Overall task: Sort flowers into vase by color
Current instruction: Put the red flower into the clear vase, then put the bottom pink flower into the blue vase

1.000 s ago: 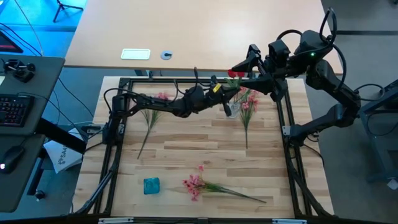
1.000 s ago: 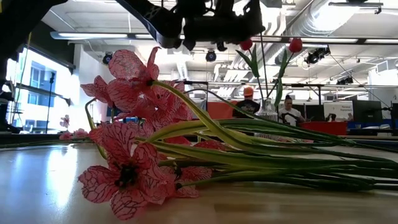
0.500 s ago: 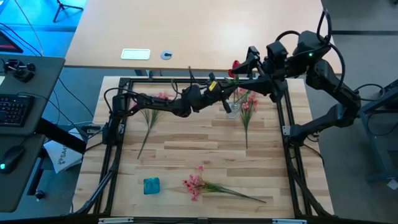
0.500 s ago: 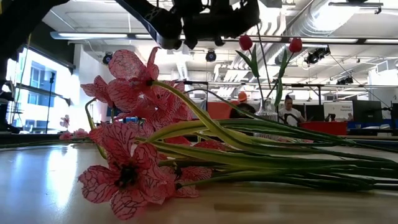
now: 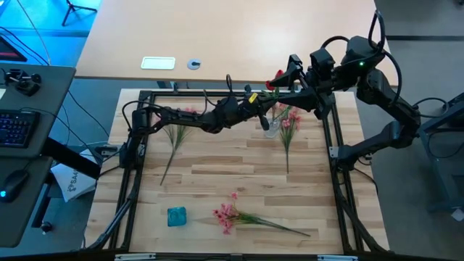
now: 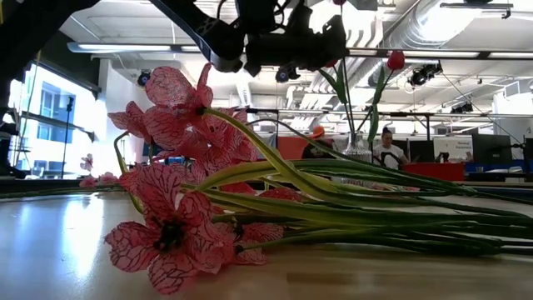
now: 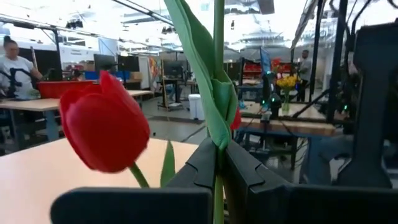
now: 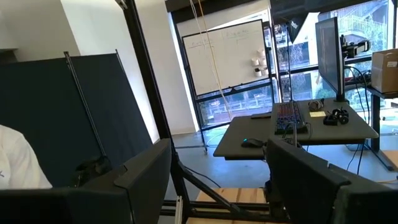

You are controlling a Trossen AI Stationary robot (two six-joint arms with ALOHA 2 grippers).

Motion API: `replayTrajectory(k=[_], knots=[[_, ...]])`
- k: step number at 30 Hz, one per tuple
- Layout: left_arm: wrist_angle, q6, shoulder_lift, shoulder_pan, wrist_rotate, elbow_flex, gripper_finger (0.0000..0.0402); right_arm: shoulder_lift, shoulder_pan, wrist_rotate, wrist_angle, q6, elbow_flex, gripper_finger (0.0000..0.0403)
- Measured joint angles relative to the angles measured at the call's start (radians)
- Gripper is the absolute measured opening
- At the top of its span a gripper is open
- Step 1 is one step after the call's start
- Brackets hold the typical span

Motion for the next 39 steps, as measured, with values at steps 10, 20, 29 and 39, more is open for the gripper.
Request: replayTrajectory(k=[10,20,29,39], knots=[[-0.123,-0.024,0.0,-0.005,0.003,0.0,0.0025,0.0,0.0,0.0,0.0,0.0,0.0,0.0259],[-0.235,-0.084,-0.004,-0.017,0.01,0.0,0.0135,0.0,0.0,0.0,0.0,0.0,0.0,0.0259],[-0.582,-0.039,-0.121,-0.029,-0.001,0.0,0.0208,0.0,0.0,0.0,0.0,-0.004,0.0,0.0259],[-1.063,0.104,-0.311,0.007,-0.049,-0.005,0.0218,0.0,0.0,0.0,0.001,-0.019,0.0,0.0259]])
